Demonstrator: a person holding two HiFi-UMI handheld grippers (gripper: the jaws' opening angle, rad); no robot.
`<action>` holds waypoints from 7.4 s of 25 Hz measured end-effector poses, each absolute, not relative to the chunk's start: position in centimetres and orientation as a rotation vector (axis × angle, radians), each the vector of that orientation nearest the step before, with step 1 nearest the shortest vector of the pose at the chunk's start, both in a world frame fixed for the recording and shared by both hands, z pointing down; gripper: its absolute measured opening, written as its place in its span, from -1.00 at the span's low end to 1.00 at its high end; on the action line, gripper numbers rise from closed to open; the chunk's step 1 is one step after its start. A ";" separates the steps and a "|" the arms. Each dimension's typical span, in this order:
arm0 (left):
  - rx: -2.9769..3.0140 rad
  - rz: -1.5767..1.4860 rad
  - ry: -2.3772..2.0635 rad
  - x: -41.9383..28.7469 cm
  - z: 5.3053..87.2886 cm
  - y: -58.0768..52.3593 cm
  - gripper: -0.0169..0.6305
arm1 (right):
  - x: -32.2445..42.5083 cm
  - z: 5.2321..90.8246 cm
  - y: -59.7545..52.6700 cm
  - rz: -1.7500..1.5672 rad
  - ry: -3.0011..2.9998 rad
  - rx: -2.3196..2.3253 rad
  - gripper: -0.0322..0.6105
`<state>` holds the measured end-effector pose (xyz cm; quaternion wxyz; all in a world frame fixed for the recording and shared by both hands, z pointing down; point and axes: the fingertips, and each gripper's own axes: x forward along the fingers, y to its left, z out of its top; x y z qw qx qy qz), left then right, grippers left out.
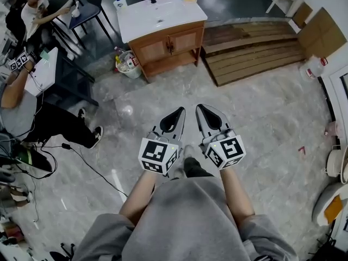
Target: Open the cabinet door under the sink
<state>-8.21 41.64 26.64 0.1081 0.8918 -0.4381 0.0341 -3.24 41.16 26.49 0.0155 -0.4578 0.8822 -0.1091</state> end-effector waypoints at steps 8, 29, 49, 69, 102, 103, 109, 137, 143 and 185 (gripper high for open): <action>2.596 0.153 -1.321 -6.0 27.2 36.3 -0.92 | -1.0 27.3 36.0 -0.384 2.751 -1.369 -0.87; 2.601 0.173 -1.298 -7.8 29.1 22.4 -0.92 | -3.5 29.2 22.8 -0.398 2.773 -1.372 -0.87; 2.602 0.159 -1.144 -15.1 31.1 8.9 -0.92 | -9.9 31.2 9.9 -0.471 2.733 -1.580 -0.87; 2.497 0.220 -1.191 -14.2 35.2 -3.2 -0.92 | -8.9 34.9 -3.0 -0.559 2.784 -1.507 -0.87; 2.384 0.499 -1.052 -13.5 51.6 -16.3 -0.92 | -8.2 52.2 -17.0 -0.801 2.886 -1.440 -0.86; 2.385 0.498 -1.047 -13.5 51.9 -16.4 -0.92 | -8.2 52.5 -17.1 -0.799 2.892 -1.437 -0.86; 2.356 0.508 -1.083 -13.5 54.9 -16.8 -0.92 | -8.6 55.6 -17.1 -0.803 2.943 -1.407 -0.86; 2.220 0.531 -1.247 -15.1 72.4 -18.2 -0.92 | -12.3 78.5 -21.5 -0.628 3.321 -1.184 -0.56; 2.186 0.530 -1.272 -15.7 73.8 -17.9 -0.92 | -12.7 80.6 -22.0 -0.640 3.370 -1.145 -0.56; 2.164 0.435 -1.250 -16.4 74.1 -11.9 -0.92 | -10.9 81.5 -17.7 -0.555 3.811 -0.702 -0.72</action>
